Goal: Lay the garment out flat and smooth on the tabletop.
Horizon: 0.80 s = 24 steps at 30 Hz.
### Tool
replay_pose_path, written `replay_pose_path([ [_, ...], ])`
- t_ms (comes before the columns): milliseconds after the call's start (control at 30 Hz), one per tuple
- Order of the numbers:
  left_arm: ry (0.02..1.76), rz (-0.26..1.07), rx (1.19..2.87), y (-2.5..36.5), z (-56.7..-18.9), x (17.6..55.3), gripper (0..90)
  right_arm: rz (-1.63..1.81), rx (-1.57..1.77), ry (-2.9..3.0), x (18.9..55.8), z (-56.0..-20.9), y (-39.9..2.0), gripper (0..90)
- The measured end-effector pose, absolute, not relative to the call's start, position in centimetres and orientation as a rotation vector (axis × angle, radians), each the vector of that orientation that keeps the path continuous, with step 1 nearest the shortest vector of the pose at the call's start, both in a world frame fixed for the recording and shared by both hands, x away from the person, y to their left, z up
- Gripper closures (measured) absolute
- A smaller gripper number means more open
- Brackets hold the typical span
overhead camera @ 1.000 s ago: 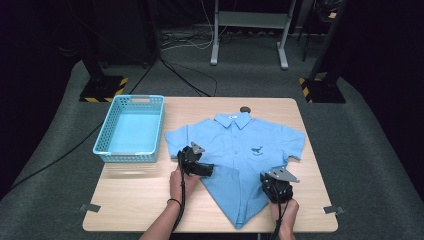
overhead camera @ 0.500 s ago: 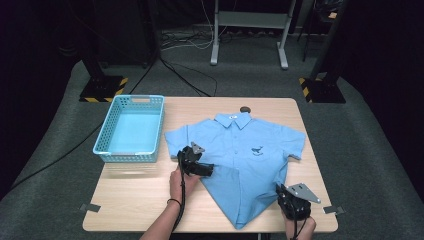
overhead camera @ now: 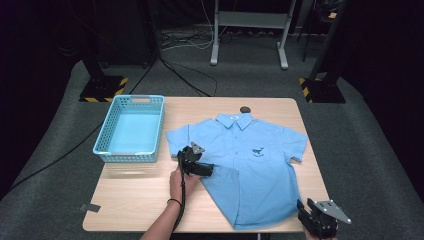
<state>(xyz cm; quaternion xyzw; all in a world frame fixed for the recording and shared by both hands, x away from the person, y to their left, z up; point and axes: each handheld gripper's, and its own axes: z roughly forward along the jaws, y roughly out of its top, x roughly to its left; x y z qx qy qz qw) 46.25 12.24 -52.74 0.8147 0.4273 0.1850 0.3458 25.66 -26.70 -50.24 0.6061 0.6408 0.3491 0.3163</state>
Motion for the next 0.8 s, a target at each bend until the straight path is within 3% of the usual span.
replay_pose_path([
  [33, 1.109, 0.480, 2.115, 12.2, -52.7, 46.2, 2.3, 0.919, 1.596, 1.687, 25.7, -50.2, -26.7, 55.2],
  [67, 1.110, 0.479, 2.114, 12.2, -52.7, 46.3, 2.3, 0.929, 1.623, 1.645, 25.4, -49.7, -27.7, 44.9],
  [100, 1.110, 0.479, 2.114, 12.2, -52.7, 46.3, 2.4, 0.929, 1.623, 1.645, 25.4, -49.7, -27.7, 44.9],
  [167, 1.111, 0.480, 2.113, 12.2, -52.8, 46.3, 2.4, 0.976, 1.637, 1.603, 25.6, -49.0, -28.1, 28.2],
  [200, 1.111, 0.480, 2.113, 12.2, -52.8, 46.3, 2.4, 0.976, 1.637, 1.603, 25.6, -49.0, -28.1, 28.2],
  [233, 1.111, 0.480, 2.114, 12.2, -52.7, 46.3, 2.4, 0.989, 1.619, 1.655, 26.6, -48.8, -27.4, 17.5],
  [367, 1.110, 0.483, 2.115, 12.2, -52.7, 46.3, 2.4, 0.947, 1.527, 1.792, 29.8, -48.8, -24.4, 7.0],
  [633, 1.111, 0.481, 2.114, 12.2, -52.7, 46.3, 2.4, 0.831, 1.451, 1.995, 36.2, -50.9, -19.6, 3.1],
  [800, 1.113, 0.480, 2.112, 12.2, -52.8, 46.3, 2.4, 0.806, 1.508, 2.000, 36.9, -52.5, -20.1, 2.2],
])
